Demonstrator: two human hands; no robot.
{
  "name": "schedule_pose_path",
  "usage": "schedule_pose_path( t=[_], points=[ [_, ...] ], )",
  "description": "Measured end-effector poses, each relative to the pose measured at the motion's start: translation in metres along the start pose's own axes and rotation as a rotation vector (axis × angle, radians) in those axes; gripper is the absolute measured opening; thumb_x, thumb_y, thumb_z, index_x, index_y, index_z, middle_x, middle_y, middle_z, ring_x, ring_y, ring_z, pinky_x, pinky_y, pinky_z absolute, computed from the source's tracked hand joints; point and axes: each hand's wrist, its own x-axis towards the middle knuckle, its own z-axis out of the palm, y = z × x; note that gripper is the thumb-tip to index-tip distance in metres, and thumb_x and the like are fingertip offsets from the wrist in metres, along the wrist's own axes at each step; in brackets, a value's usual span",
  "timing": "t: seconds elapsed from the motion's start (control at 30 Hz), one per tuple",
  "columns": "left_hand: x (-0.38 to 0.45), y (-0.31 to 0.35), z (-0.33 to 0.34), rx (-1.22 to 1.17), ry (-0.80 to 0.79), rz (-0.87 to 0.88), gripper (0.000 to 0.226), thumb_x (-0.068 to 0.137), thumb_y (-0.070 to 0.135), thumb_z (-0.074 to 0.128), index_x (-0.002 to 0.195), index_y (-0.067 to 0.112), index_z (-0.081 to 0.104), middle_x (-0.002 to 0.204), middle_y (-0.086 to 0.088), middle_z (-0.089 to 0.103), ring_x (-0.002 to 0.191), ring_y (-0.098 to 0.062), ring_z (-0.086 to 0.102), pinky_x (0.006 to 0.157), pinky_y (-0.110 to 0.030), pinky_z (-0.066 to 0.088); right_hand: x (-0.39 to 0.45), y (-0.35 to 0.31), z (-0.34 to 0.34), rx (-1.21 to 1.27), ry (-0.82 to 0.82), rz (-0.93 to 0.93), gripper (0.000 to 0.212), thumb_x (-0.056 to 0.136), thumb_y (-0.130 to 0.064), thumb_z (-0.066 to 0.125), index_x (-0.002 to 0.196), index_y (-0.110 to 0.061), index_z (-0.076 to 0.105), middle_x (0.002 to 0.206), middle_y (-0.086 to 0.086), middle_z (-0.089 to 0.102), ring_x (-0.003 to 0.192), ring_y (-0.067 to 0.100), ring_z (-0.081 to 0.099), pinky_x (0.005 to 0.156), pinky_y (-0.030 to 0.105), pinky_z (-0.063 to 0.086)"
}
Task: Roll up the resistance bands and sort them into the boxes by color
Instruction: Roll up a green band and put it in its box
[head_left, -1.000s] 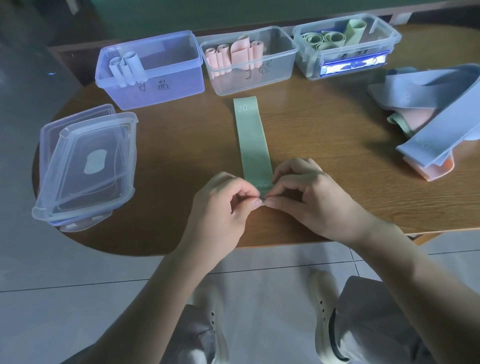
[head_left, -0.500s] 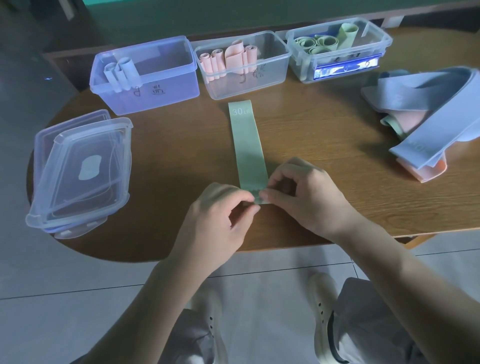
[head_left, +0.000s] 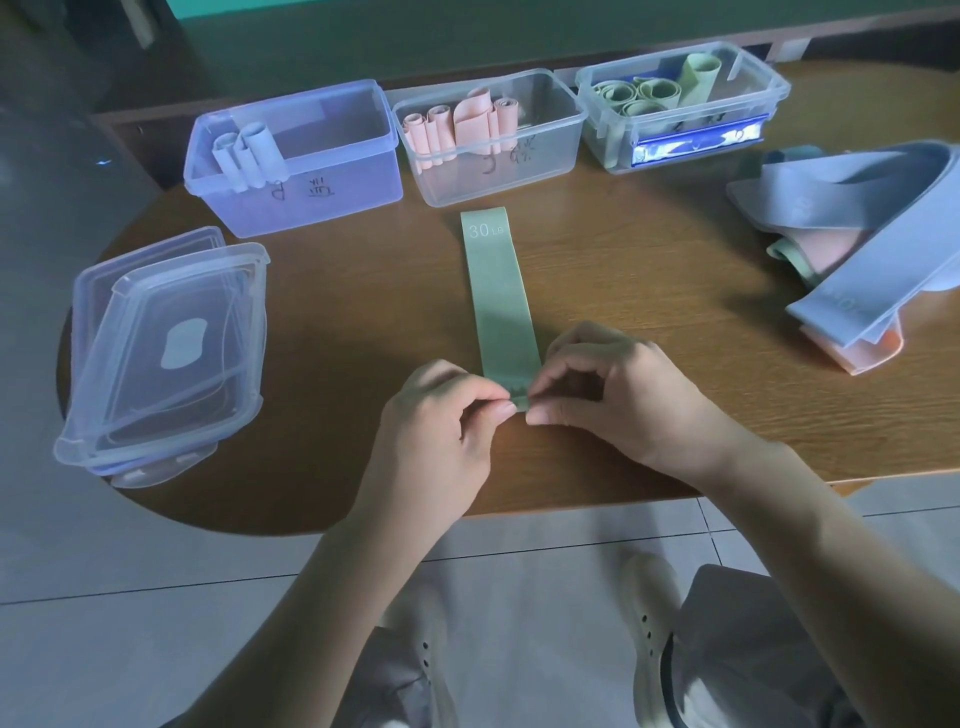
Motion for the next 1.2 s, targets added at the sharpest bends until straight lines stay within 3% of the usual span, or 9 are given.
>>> schedule_pose_path(
  t=[0.17,0.33,0.43,0.53,0.73,0.9,1.03,1.2],
  points=[
    [0.003,0.001,0.001,-0.022,0.034,-0.002,0.004,0.085,0.012,0.08,0.087,0.013,0.077,0.088,0.003,0.067,0.08,-0.006,0.059,0.07,-0.022,0.051,0.004,0.0,-0.001,0.007,0.008,0.019,0.009,0.08,-0.022,0.085,0.086,-0.024,0.078,0.092,-0.01,0.063,0.076,0.004,0.058,0.072,0.009,0.039],
    [0.004,-0.001,0.004,0.017,0.019,0.074,0.007,0.09,0.004,0.073,0.09,0.011,0.074,0.09,0.002,0.068,0.083,-0.013,0.062,0.07,-0.03,0.053,0.006,-0.002,0.002,-0.044,0.075,0.041,0.006,0.081,-0.022,0.084,0.084,-0.022,0.079,0.083,-0.016,0.059,0.074,-0.002,0.056,0.07,0.006,0.037],
    [0.004,-0.002,0.002,0.038,0.003,0.083,0.006,0.088,0.008,0.076,0.094,0.011,0.075,0.093,0.001,0.069,0.084,-0.014,0.063,0.071,-0.031,0.053,0.006,-0.003,0.006,-0.078,0.123,0.043,0.008,0.081,-0.022,0.084,0.086,-0.021,0.077,0.083,-0.017,0.058,0.073,-0.004,0.055,0.069,0.006,0.038],
    [0.006,-0.003,0.001,0.033,-0.019,0.032,0.017,0.081,0.018,0.084,0.096,0.012,0.078,0.095,0.002,0.07,0.081,-0.01,0.063,0.071,-0.028,0.054,0.006,-0.002,0.009,-0.112,0.147,0.009,0.007,0.085,-0.02,0.081,0.089,-0.022,0.075,0.086,-0.013,0.059,0.073,-0.005,0.054,0.069,0.006,0.038],
    [0.012,-0.007,0.004,-0.003,-0.002,0.0,0.011,0.084,0.014,0.082,0.094,0.013,0.08,0.091,0.0,0.071,0.082,-0.009,0.06,0.071,-0.017,0.049,0.008,0.006,0.003,-0.049,0.044,-0.013,0.011,0.088,-0.03,0.076,0.098,-0.025,0.078,0.097,-0.015,0.065,0.088,0.002,0.063,0.08,0.018,0.045],
    [0.015,-0.008,0.004,-0.006,0.03,-0.017,0.011,0.082,0.016,0.083,0.093,0.015,0.081,0.09,0.0,0.071,0.083,-0.007,0.058,0.072,-0.008,0.045,0.011,0.008,0.005,-0.047,0.06,0.002,0.017,0.081,-0.026,0.082,0.098,-0.024,0.08,0.095,-0.013,0.065,0.082,-0.003,0.06,0.077,0.009,0.039],
    [0.016,-0.005,0.004,-0.047,0.071,-0.026,0.006,0.082,0.013,0.083,0.086,0.015,0.079,0.087,0.005,0.07,0.083,-0.002,0.061,0.071,-0.008,0.048,0.013,0.008,0.006,-0.057,0.089,-0.014,0.016,0.083,-0.028,0.08,0.098,-0.021,0.081,0.093,-0.01,0.064,0.078,-0.004,0.059,0.074,0.009,0.04],
    [0.017,-0.008,0.007,0.005,0.037,-0.003,0.004,0.088,0.014,0.078,0.091,0.016,0.079,0.092,0.006,0.072,0.084,-0.006,0.062,0.071,-0.025,0.053,0.013,0.008,0.008,-0.081,0.132,-0.021,0.017,0.083,-0.028,0.083,0.098,-0.022,0.081,0.095,-0.009,0.061,0.076,-0.007,0.055,0.073,0.007,0.037]
  ],
)
